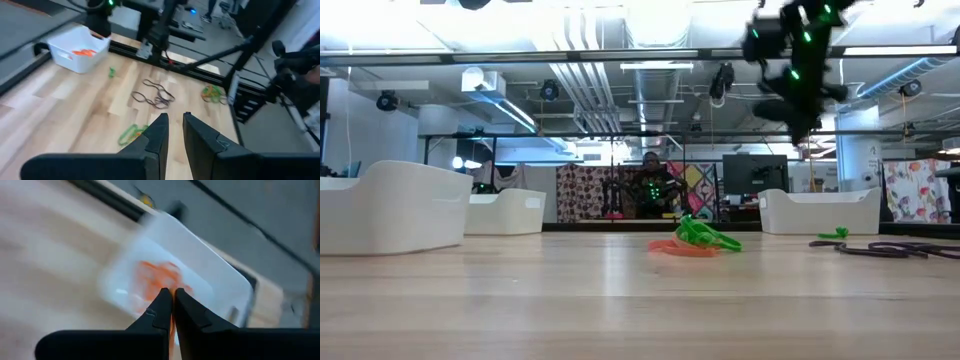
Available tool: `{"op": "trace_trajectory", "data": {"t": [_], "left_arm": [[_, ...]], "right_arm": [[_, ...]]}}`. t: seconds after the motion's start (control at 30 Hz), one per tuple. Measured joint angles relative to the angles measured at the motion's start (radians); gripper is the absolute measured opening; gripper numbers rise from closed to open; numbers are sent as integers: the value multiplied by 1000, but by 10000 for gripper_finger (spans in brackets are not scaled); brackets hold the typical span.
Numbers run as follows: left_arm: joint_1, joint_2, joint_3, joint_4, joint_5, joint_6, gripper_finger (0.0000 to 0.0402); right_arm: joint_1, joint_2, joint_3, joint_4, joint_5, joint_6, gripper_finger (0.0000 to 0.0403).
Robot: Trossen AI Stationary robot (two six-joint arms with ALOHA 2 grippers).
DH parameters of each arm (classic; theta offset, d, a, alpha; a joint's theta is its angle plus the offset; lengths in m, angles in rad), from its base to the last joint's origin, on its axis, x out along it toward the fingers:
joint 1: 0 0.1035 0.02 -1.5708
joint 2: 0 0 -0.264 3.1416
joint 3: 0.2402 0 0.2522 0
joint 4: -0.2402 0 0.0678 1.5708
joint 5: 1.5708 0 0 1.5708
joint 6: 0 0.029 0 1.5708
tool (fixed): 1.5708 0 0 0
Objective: Sort rubber bands into baskets
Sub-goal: Put the orange rubber band into the top right white bin
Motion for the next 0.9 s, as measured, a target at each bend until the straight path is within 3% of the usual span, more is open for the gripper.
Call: {"op": "trace_trajectory", "data": {"t": [0.13,0.33,0.6,0.77,0.9], "left_arm": [[1,2,0,20,-73,5,42],[2,15,10,63,-106,22,42],[3,23,31,83,-106,7,42],[2,23,41,79,-104,-30,42],[0,22,43,74,-103,-37,42]], "right_arm": [[-162,-8,-110,90,-55,-6,9],[-291,72,-204,263,-61,-23,9],[-288,202,-186,301,75,-31,14],[-279,261,-187,287,161,-18,37],[-279,279,-187,278,171,9,63]]}}
